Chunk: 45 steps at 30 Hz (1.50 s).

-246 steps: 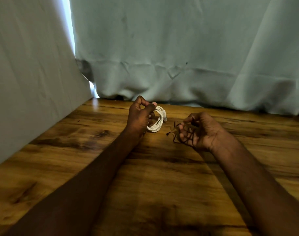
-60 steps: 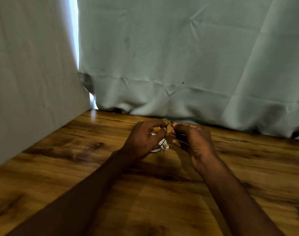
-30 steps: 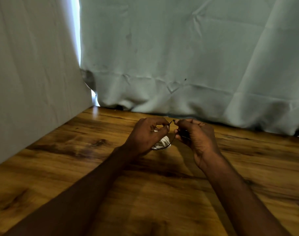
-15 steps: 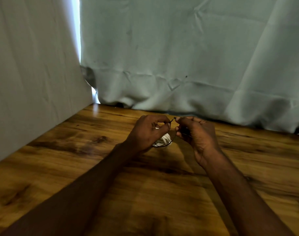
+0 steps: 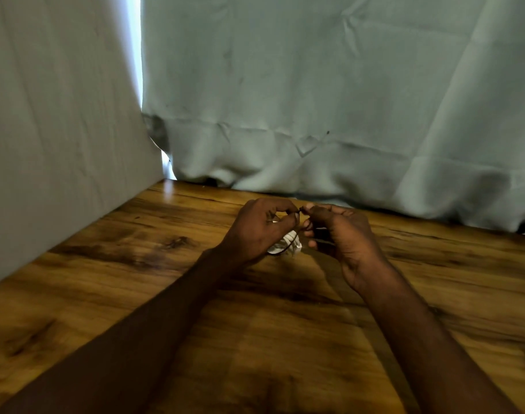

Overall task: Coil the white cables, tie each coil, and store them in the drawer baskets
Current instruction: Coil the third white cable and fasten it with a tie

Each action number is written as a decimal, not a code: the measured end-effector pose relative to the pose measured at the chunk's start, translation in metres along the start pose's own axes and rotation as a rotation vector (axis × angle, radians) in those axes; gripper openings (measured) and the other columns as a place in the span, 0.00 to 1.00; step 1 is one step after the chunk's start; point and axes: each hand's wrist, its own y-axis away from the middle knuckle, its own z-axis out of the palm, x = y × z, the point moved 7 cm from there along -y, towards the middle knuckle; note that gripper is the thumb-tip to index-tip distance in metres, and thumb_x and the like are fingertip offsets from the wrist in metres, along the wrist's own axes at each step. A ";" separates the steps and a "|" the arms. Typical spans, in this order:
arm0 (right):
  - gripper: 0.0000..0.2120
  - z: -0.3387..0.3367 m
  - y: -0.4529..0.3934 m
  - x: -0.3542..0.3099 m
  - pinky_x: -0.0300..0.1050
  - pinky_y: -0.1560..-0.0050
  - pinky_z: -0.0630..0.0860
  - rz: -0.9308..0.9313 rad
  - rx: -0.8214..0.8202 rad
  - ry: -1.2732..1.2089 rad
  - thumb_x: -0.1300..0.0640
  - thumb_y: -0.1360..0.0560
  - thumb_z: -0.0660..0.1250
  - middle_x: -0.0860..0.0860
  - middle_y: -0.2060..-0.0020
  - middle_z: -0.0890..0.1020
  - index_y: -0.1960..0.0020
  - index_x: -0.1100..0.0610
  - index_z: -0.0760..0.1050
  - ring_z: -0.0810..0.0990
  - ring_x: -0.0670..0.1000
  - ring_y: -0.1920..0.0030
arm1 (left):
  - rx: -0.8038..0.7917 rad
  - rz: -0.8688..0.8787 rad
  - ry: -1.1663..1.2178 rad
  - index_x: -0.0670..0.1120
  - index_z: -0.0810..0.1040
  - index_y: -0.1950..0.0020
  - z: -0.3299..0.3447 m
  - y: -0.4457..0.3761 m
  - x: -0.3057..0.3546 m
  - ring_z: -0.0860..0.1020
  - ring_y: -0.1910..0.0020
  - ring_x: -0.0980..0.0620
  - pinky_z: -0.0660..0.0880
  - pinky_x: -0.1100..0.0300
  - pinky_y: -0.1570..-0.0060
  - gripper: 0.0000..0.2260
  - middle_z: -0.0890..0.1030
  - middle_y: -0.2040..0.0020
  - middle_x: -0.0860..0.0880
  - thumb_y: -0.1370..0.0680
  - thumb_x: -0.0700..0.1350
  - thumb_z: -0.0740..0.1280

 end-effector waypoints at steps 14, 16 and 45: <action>0.08 0.005 -0.002 -0.018 0.45 0.57 0.77 -0.524 0.128 0.677 0.58 0.26 0.66 0.47 0.61 0.83 0.61 0.49 0.78 0.82 0.48 0.58 | -0.089 -0.086 0.122 0.43 0.82 0.51 0.009 0.005 0.008 0.70 0.78 0.60 0.65 0.64 0.72 0.05 0.76 0.74 0.56 0.18 0.40 0.67; 0.06 0.008 0.001 -0.017 0.50 0.55 0.77 -0.600 0.149 0.726 0.57 0.28 0.64 0.50 0.58 0.82 0.59 0.49 0.79 0.81 0.52 0.55 | -0.088 -0.139 0.212 0.42 0.80 0.51 0.010 0.004 0.005 0.65 0.79 0.54 0.62 0.63 0.74 0.05 0.72 0.73 0.47 0.18 0.41 0.67; 0.10 0.027 -0.002 0.019 0.41 0.71 0.72 0.031 0.008 -0.099 0.65 0.19 0.58 0.52 0.68 0.74 0.55 0.56 0.73 0.71 0.47 0.75 | 0.297 -0.566 0.545 0.43 0.83 0.53 -0.008 0.002 -0.048 0.68 0.80 0.58 0.62 0.65 0.74 0.21 0.75 0.76 0.53 0.16 0.58 0.62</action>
